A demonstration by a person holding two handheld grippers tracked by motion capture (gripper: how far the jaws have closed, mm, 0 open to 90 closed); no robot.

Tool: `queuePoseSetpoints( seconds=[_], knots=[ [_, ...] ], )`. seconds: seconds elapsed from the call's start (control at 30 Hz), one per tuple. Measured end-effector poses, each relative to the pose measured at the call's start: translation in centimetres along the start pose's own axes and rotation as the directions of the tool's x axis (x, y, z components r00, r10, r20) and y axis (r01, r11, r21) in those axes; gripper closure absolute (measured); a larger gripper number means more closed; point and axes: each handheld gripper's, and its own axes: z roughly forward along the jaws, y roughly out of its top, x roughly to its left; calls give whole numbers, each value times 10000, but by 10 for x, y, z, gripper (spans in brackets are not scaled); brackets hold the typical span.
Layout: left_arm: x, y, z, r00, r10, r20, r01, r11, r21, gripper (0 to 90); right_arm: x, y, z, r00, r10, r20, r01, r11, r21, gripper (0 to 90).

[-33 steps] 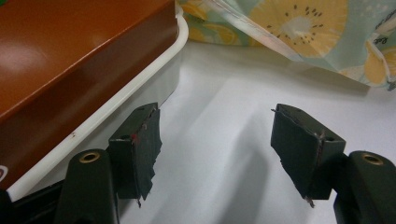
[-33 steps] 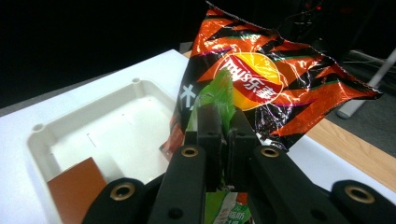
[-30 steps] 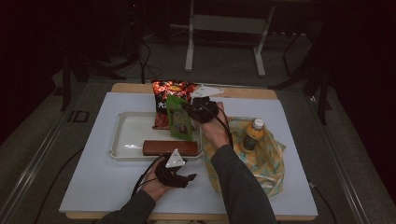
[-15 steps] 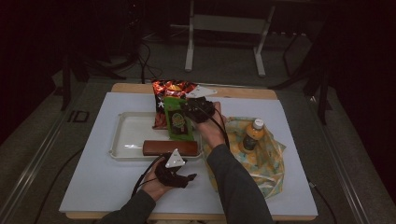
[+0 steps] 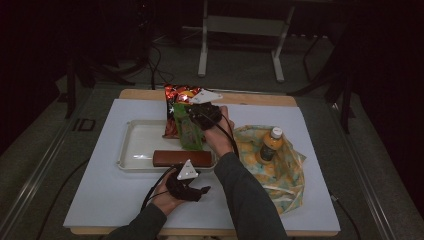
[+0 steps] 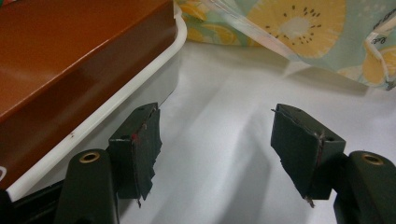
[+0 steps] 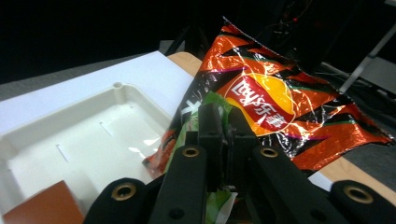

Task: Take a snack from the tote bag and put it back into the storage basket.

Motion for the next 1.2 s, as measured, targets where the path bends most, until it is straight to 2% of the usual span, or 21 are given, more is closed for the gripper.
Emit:
queuePoseSetpoints(
  seconds=[0.13,0.23,0.33,0.37,0.43,0.5,0.6,0.9,1.1,1.2],
  knots=[
    [0,0,0,10000,7,-5,-7,10000,4,330,-1,-2,3,9989,-380,274,373,9990,238,834],
    [0,0,0,10000,-17,-12,17,10000,3,330,-4,-7,5,9948,-723,724,690,9965,464,779],
    [0,0,0,10000,-21,-16,21,10000,14,330,-7,-11,7,9935,-646,941,588,9963,633,762],
    [0,0,0,10000,-26,-17,26,10000,8,330,-10,-13,8,9944,-495,937,426,9963,742,760],
    [0,0,0,10000,-22,-14,22,10000,8,330,-11,-16,9,9945,-467,941,388,9957,844,755],
    [0,0,0,10000,-35,4,35,10000,0,330,-12,-18,12,9914,-510,1207,375,9931,1112,753],
    [0,0,0,10000,-29,6,29,10000,-2,330,-14,-21,13,9945,-123,1041,-4,9926,1212,779],
    [0,0,0,10000,-51,0,51,10000,-6,329,-9,-30,18,9967,-53,808,-94,9837,1793,799],
    [0,0,0,10000,-58,8,58,10000,2,329,-9,-33,16,9952,-101,971,-65,9855,1696,742],
    [1,0,0,10000,-67,30,67,10000,1,328,-11,-32,12,9968,-27,796,-103,9866,1628,707]
  ],
)
